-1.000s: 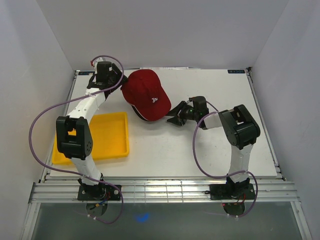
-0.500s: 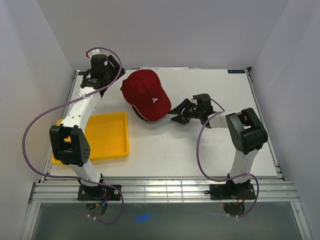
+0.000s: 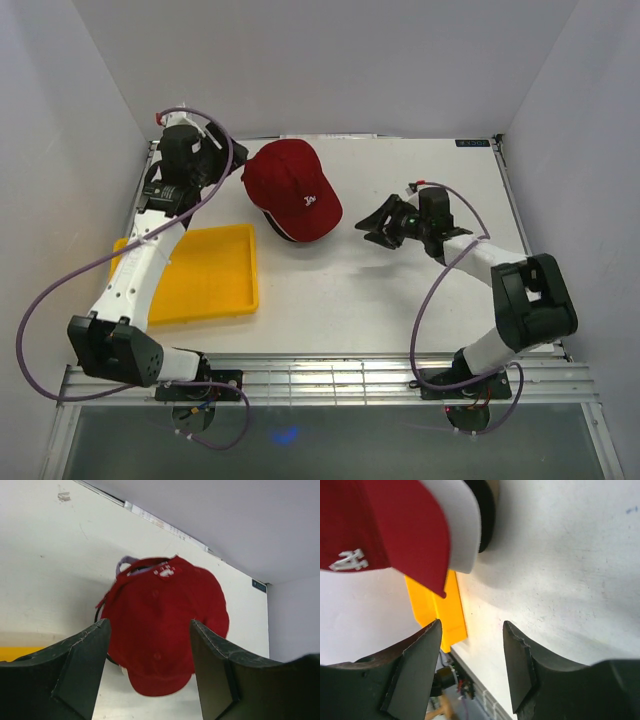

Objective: Stack the hats

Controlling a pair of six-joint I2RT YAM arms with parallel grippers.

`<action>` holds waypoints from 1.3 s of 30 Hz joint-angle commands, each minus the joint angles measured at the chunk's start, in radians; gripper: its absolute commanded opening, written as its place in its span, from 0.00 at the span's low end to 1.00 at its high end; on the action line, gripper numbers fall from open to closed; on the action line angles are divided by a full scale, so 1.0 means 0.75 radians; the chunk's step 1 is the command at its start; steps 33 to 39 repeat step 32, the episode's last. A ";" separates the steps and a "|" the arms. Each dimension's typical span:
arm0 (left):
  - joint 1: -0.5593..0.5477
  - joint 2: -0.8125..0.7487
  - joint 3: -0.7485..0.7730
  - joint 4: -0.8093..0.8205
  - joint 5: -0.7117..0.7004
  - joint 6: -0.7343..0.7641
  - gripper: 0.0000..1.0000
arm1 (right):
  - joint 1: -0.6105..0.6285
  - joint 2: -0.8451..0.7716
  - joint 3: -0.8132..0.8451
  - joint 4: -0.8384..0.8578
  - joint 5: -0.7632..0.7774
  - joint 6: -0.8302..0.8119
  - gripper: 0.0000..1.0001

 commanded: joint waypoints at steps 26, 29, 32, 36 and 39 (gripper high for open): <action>-0.347 -0.720 -0.518 -0.327 0.179 0.113 0.97 | -0.030 -1.118 0.180 -1.040 0.544 -0.785 0.82; -0.347 -0.716 -0.504 -0.352 0.183 0.133 0.97 | -0.030 -1.112 0.198 -1.048 0.546 -0.797 0.82; -0.347 -0.718 -0.497 -0.368 0.183 0.148 0.97 | -0.030 -1.100 0.218 -1.056 0.554 -0.819 0.83; -0.347 -0.718 -0.497 -0.368 0.183 0.148 0.97 | -0.030 -1.100 0.218 -1.056 0.554 -0.819 0.83; -0.347 -0.718 -0.497 -0.368 0.183 0.148 0.97 | -0.030 -1.100 0.218 -1.056 0.554 -0.819 0.83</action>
